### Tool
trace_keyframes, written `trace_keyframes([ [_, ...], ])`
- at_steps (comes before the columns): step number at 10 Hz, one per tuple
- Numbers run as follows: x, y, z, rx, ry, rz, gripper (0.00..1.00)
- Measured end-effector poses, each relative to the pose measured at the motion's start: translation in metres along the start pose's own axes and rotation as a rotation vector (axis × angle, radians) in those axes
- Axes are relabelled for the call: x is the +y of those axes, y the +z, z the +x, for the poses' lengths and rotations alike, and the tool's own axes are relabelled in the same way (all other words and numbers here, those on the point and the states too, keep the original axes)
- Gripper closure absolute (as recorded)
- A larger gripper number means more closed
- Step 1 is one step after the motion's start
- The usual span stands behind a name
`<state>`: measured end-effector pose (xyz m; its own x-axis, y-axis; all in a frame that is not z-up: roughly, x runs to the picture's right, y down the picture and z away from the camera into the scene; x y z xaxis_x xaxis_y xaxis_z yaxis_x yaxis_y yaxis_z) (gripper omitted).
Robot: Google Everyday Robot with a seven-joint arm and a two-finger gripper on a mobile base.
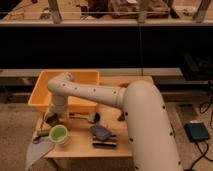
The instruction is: Stack cups on top of each other
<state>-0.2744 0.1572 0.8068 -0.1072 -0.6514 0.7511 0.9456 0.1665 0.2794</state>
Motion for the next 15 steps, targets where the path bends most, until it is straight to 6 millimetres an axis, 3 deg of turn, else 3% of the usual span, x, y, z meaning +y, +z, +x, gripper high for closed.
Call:
trace_keyframes([
  [3,0.003,0.005,-0.002,-0.005,0.004,-0.009,0.73],
  [6,0.006,0.0,-0.005,-0.004,0.024,0.029,0.97],
  [8,0.001,-0.021,-0.011,0.004,0.027,0.109,1.0],
  [11,-0.009,-0.082,-0.028,0.053,0.018,0.231,1.0],
  [13,-0.012,-0.124,-0.047,0.095,0.011,0.274,1.0],
  [15,-0.009,-0.143,-0.07,0.106,0.003,0.275,1.0],
])
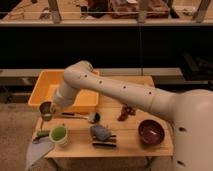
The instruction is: Stack cups on top of each other
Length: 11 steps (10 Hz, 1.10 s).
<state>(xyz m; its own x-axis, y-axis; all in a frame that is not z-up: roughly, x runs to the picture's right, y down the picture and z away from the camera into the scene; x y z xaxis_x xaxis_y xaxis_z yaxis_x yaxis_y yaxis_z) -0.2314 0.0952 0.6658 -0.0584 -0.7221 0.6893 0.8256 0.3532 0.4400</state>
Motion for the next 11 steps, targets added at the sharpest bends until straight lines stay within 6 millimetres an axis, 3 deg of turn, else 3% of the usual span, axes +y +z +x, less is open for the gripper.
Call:
trace_keyframes([
  [2,0.008,-0.008,-0.025,0.007,-0.009,-0.031,1.0],
  [4,0.031,-0.015,-0.033,0.001,0.013,-0.052,1.0],
  [7,0.066,0.002,-0.035,-0.056,0.02,-0.065,1.0],
  [11,0.066,0.013,-0.038,-0.102,-0.007,-0.073,1.0],
])
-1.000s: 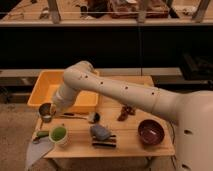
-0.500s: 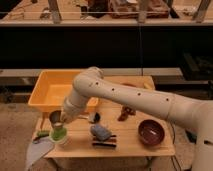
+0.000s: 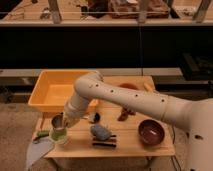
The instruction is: Stack cups on top of each other
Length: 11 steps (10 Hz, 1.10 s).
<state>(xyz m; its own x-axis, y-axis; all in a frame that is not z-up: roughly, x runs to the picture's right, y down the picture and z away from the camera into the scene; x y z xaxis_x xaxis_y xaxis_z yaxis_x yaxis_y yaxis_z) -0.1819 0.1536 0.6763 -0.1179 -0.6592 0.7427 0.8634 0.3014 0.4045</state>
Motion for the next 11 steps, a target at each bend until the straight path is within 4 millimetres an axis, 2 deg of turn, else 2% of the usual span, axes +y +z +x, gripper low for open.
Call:
trace_keyframes([
  [3,-0.002,0.005,-0.001,-0.017,-0.007,-0.005,0.98],
  [4,-0.004,0.007,-0.002,-0.022,-0.013,-0.007,0.91],
  [10,-0.011,0.01,-0.003,-0.031,-0.029,-0.017,0.29],
  [11,-0.011,0.009,-0.003,-0.03,-0.027,-0.02,0.22],
])
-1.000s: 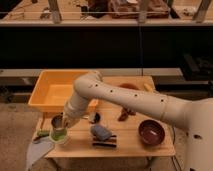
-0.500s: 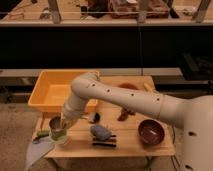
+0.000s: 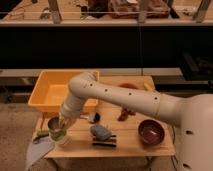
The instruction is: Stack cups on top of each other
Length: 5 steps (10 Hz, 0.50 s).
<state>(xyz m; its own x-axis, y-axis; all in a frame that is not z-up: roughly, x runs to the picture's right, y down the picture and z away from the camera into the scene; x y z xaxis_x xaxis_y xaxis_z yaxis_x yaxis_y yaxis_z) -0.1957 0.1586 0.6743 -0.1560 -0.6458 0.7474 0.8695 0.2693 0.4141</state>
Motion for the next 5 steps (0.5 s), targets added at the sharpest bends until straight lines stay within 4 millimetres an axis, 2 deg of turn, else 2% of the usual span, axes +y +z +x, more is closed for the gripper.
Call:
trace_keyframes([
  [5,-0.0013,-0.0002,0.0,0.001,0.003,-0.001,0.2],
])
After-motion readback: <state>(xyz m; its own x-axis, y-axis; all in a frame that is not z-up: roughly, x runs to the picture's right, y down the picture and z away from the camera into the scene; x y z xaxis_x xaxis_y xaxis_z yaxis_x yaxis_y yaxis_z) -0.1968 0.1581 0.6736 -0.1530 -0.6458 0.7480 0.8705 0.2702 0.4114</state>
